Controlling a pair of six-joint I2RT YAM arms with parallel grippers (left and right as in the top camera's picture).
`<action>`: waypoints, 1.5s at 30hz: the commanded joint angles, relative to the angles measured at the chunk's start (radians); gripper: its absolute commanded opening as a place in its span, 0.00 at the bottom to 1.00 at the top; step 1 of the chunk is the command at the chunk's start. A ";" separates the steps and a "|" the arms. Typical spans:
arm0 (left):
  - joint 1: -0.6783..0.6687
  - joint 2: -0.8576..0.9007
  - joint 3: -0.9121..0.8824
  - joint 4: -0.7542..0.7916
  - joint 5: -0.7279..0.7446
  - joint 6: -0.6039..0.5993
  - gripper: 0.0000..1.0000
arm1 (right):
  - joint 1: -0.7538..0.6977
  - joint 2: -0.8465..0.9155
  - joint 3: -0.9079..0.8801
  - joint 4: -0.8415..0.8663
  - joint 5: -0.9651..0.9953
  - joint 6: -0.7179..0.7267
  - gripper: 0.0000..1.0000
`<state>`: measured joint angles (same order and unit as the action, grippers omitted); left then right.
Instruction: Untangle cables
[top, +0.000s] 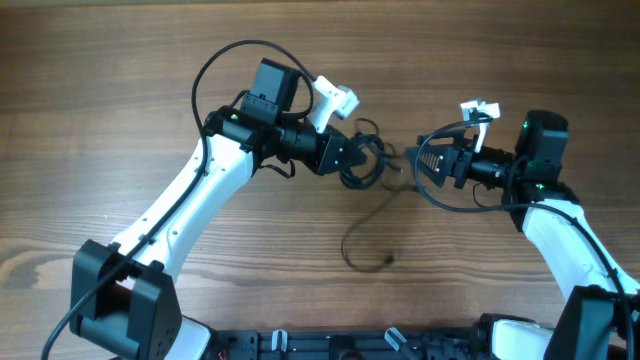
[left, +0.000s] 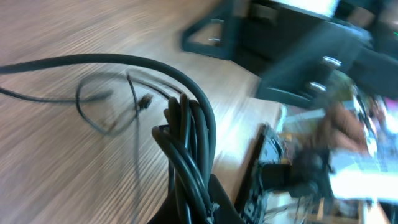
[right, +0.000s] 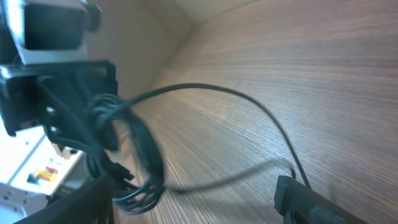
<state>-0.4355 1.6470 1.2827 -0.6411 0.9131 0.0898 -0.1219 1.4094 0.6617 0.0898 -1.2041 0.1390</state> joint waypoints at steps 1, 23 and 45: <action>-0.001 -0.030 0.006 0.043 0.241 0.221 0.04 | 0.024 0.009 -0.001 0.000 -0.054 -0.063 0.83; 0.000 -0.030 0.006 -0.018 0.055 0.217 0.04 | 0.006 0.009 -0.001 0.030 -0.140 -0.051 0.84; -0.077 -0.030 0.006 0.052 0.187 0.217 0.04 | 0.092 0.009 -0.001 0.100 -0.253 -0.084 0.04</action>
<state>-0.5186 1.6390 1.2827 -0.5991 1.0695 0.2871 -0.0326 1.4094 0.6617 0.1883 -1.4406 0.0658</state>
